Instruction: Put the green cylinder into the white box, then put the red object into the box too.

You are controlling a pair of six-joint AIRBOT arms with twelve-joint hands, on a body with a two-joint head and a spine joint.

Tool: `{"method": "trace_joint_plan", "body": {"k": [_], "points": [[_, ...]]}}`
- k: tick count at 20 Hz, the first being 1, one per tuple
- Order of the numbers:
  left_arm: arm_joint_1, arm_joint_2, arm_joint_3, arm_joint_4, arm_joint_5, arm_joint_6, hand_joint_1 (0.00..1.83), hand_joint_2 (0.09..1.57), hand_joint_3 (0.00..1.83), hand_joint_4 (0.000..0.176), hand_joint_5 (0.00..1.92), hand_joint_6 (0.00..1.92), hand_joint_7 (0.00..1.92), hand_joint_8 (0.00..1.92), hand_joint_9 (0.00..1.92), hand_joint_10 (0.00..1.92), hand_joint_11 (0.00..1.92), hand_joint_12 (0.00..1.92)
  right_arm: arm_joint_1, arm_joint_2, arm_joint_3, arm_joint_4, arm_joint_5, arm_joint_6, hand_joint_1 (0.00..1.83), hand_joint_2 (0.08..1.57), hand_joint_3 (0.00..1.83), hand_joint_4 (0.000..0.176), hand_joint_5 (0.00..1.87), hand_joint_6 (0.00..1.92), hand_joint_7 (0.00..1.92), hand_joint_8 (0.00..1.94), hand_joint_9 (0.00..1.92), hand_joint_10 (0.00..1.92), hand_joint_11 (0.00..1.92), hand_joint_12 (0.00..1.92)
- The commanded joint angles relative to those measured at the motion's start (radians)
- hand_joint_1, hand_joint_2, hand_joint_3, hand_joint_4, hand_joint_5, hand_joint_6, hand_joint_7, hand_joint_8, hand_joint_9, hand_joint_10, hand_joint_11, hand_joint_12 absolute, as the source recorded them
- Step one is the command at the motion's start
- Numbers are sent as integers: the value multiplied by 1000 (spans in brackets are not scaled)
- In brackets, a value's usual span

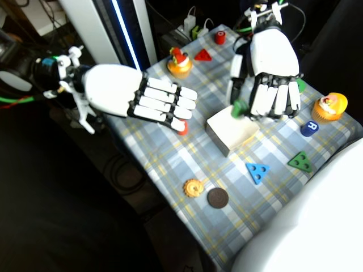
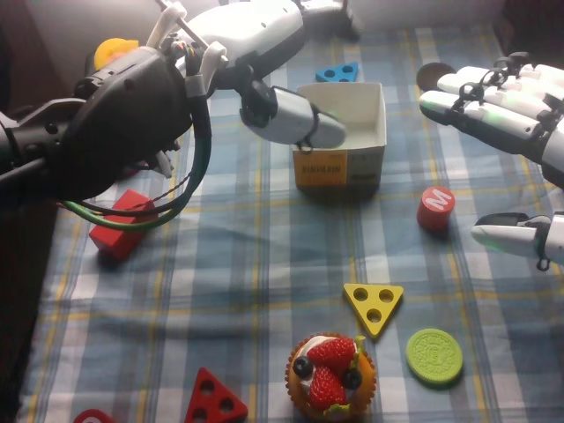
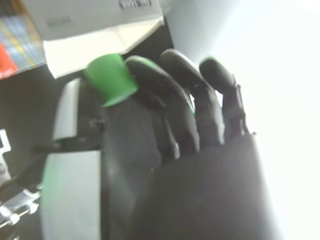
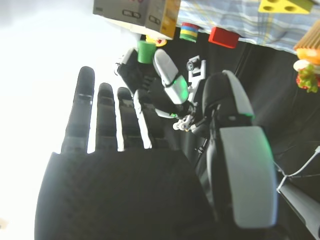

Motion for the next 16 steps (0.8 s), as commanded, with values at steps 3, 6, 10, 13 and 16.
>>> {"method": "trace_joint_plan", "body": {"k": [3, 6, 10, 13, 16], "points": [[-13, 26, -32, 19, -147, -2, 250, 1192, 22, 112, 136, 127, 218, 27, 0, 534, 0, 948, 5, -16, 17, -2, 108, 18, 526, 1247, 0, 0, 0, 0, 0, 0, 38, 73, 0, 548], [14, 88, -101, 61, -238, -74, 111, 1357, 13, 75, 163, 43, 193, 4, 2, 393, 0, 1052, 6, -44, 49, -2, 77, 41, 599, 1246, 0, 0, 63, 15, 119, 8, 11, 427, 0, 1099], [52, 171, -174, 125, -346, -226, 240, 1336, 0, 57, 244, 42, 222, 9, 29, 291, 0, 640, 22, -81, 83, 4, 30, 49, 731, 1224, 0, 0, 216, 61, 310, 51, 19, 761, 0, 1466], [102, 224, -242, 146, -444, -237, 364, 1323, 0, 47, 332, 38, 298, 12, 86, 284, 0, 806, 40, -109, 112, 4, -16, 49, 884, 1209, 0, 0, 382, 128, 474, 88, 73, 914, 0, 1504], [152, 264, -297, 155, -529, -237, 451, 1337, 4, 9, 380, 44, 317, 6, 107, 288, 0, 905, 56, -135, 135, 7, -43, 48, 933, 1228, 0, 0, 410, 276, 522, 106, 93, 970, 0, 1538]]}}
